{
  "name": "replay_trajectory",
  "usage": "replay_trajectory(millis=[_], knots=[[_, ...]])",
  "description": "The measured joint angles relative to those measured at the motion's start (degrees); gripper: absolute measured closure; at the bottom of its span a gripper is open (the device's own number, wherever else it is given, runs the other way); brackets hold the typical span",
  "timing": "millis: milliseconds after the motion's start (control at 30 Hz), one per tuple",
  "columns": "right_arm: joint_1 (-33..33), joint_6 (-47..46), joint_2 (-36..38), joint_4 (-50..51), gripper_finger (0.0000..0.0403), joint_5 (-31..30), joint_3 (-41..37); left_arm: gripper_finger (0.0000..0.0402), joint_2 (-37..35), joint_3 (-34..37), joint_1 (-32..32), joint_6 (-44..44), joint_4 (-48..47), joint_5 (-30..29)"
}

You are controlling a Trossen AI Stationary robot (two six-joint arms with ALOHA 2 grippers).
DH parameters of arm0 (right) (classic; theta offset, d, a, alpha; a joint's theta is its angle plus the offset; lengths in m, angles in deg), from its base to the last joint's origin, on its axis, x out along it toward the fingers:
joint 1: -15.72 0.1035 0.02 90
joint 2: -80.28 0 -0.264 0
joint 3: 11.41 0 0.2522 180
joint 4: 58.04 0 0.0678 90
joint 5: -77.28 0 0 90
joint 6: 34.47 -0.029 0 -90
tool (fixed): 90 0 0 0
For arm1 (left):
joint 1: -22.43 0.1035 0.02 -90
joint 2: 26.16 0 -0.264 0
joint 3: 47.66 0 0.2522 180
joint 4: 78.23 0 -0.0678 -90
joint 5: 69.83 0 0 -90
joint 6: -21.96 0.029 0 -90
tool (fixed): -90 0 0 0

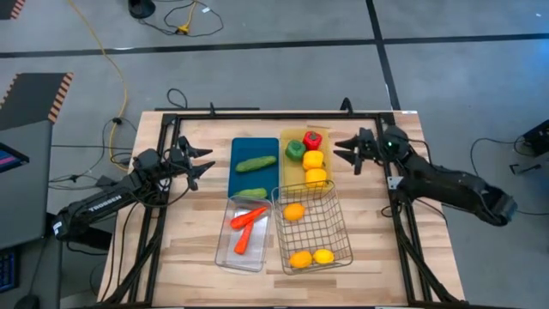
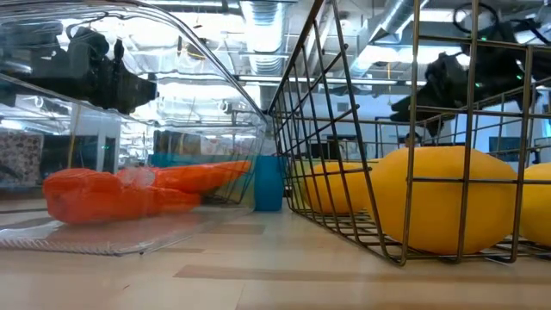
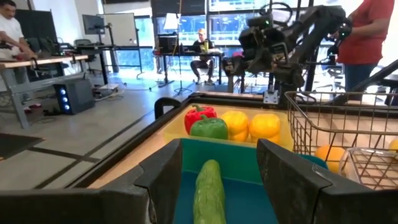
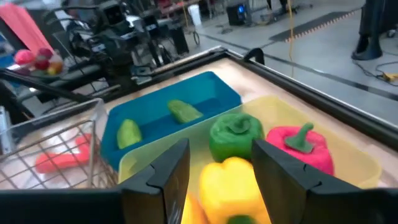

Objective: Sort produce into baskets
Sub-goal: Return to Home Position

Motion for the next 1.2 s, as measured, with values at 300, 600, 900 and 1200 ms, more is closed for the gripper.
replay_trajectory(millis=[300,600,900,1200], knots=[[-0.27,-2.42,5.29,-6.62,0.0205,-5.57,-10.06,0.0207,0.01,0.02,0.0,-0.04,0.0,-0.04],[-0.42,1.79,5.87,1.38,0.0205,-10.97,-10.24,0.0207,0.0,0.02,0.0,-1.02,-1.64,-1.37],[-0.4,5.3,5.87,10.91,0.0205,-11.05,-10.26,0.0207,0.03,0.02,0.02,-0.64,-6.84,-4.05],[1.59,5.18,6.69,11.57,0.0205,-11.1,-10.3,0.0207,0.02,0.02,0.0,-0.28,-6.84,-4.7]])
